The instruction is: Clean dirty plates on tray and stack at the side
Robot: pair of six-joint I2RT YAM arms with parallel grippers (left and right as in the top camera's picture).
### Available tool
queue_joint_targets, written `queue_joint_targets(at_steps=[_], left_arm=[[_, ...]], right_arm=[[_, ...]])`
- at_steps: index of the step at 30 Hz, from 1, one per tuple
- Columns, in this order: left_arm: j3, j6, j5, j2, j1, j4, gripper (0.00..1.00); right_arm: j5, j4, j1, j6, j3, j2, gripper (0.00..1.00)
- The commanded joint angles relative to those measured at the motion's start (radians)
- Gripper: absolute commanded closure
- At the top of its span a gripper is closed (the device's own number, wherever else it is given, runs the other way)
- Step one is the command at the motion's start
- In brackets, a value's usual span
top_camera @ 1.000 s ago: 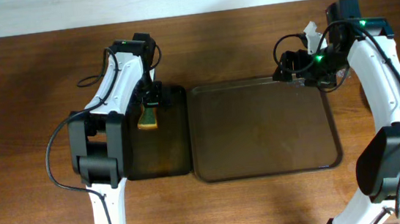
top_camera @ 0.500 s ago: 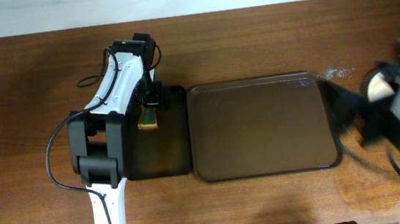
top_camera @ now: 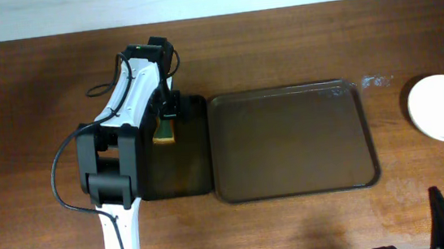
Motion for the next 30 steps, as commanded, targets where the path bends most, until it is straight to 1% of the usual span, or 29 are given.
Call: queue_joint_targets(at_steps=[1,25,30], left_arm=[[-0.003,-0.003,-0.006,-0.03,-0.003,0.002,0.0],[-0.003,-0.003,-0.006,-0.03,-0.003,0.002,0.0],[-0.003,-0.003,-0.006,-0.03,-0.003,0.002,0.0]], right_arm=[[-0.006,0.001,0.006,-0.008,-0.04,0.016,0.02],[-0.012,0.0,0.006,-0.008,-0.053,0.016,0.02],[-0.006,0.001,0.006,-0.027,-0.053,0.016,0.02]])
